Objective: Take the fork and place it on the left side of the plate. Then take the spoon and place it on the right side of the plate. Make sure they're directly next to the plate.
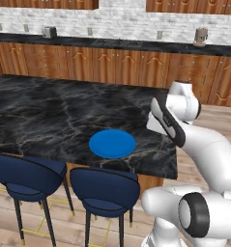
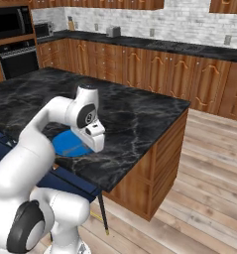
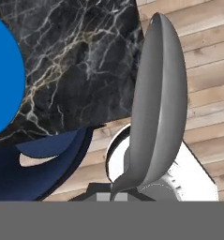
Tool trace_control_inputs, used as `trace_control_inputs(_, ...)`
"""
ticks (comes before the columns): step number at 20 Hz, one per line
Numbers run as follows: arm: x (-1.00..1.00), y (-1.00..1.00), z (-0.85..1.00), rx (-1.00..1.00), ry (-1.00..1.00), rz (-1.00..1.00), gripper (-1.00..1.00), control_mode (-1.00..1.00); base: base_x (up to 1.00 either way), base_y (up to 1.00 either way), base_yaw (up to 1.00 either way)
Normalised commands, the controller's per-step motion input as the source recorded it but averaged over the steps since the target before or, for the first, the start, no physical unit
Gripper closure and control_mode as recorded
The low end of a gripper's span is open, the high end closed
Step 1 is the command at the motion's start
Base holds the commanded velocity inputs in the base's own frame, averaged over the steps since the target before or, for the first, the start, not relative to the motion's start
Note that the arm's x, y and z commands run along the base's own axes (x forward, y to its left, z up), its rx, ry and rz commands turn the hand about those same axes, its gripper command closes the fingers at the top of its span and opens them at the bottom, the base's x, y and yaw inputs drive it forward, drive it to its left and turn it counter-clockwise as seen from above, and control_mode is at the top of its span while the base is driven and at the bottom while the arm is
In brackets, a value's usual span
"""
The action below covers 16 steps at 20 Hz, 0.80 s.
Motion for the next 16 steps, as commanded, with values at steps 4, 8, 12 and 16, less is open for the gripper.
trace_control_inputs(4,0.47,0.0,-0.48,0.0,-0.13,0.04,1.0,-1.0,0.0,0.0,0.0)
trace_control_inputs(8,0.67,0.0,-0.53,0.0,-0.13,0.05,1.0,-1.0,0.0,0.0,0.0)
trace_control_inputs(12,0.67,0.0,-0.51,0.0,-0.15,0.05,1.0,-1.0,0.0,0.0,0.0)
trace_control_inputs(16,0.52,0.0,-0.34,0.0,-0.13,0.05,1.0,-1.0,0.0,0.0,0.0)
